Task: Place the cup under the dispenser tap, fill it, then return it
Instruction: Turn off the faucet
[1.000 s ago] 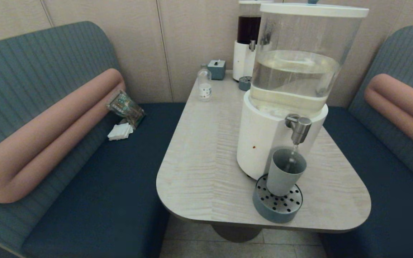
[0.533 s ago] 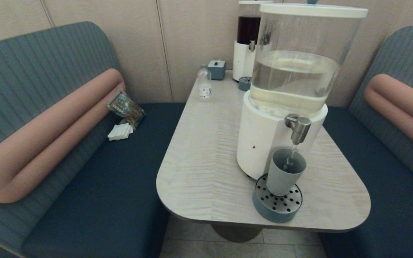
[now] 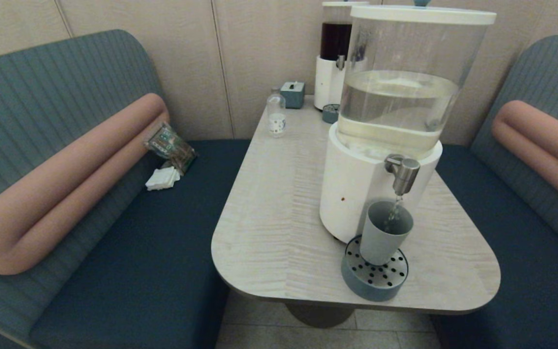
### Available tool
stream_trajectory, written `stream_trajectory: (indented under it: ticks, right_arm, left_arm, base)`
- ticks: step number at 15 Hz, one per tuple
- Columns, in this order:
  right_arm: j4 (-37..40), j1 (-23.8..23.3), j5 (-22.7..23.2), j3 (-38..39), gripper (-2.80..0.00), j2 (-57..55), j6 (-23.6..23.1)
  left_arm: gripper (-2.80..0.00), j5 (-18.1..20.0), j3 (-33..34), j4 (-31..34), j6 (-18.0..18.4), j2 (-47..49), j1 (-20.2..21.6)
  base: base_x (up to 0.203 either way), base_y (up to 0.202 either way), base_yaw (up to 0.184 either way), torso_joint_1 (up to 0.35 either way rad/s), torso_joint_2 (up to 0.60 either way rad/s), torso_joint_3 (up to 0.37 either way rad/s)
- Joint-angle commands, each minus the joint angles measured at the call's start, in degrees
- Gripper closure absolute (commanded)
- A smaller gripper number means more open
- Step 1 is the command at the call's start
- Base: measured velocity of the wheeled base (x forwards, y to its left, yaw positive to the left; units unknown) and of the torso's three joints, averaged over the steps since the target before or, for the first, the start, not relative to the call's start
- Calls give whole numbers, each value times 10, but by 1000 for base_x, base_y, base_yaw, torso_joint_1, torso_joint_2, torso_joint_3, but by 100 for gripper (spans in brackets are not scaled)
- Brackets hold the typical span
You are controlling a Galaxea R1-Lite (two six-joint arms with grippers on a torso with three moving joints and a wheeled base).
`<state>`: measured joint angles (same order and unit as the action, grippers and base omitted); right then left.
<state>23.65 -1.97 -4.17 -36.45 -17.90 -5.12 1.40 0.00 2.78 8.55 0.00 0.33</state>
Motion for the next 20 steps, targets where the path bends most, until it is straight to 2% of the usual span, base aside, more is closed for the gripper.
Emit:
stream_trajectory:
  ticks: [1, 5, 7, 10, 12, 13, 14, 18, 20]
  right_arm:
    - [2, 9, 7, 28, 0, 93, 1]
    - [-29, 16, 6, 90, 0, 178, 3]
    - [-92, 16, 2, 147, 0, 179, 7]
    - [-214, 16, -4, 274, 0, 179, 3]
    - [-296, 16, -3, 349, 0, 179, -12]
    - [-309, 16, 4, 371, 0, 179, -22]
    - [-305, 16, 21, 373, 0, 179, -28]
    - [-300, 17, 24, 372, 0, 178, -33]
    - [-296, 16, 37, 372, 0, 178, -17]
  left_arm:
    - [0, 0, 0, 0, 1, 1, 0]
    - [0, 0, 0, 0, 1, 1, 0]
    - [0, 0, 0, 0, 1, 1, 0]
    - [0, 0, 0, 0, 1, 1, 0]
    - [0, 0, 0, 0, 1, 1, 0]
    - [0, 0, 0, 0, 1, 1, 0]
    - [0, 0, 0, 0, 1, 1, 0]
    - [0, 0, 0, 0, 1, 1, 0]
    - [0, 0, 0, 0, 1, 1, 0]
  base:
    - [0, 0, 0, 0, 0, 0]
    - [0, 0, 0, 0, 0, 0]
    - [0, 0, 0, 0, 0, 0]
    - [0, 0, 0, 0, 0, 0]
    - [0, 0, 0, 0, 0, 0]
    - [0, 0, 0, 0, 0, 0]
    - [0, 0, 0, 0, 0, 0]
    - [0, 0, 0, 0, 0, 0]
    - [0, 0, 0, 0, 0, 0]
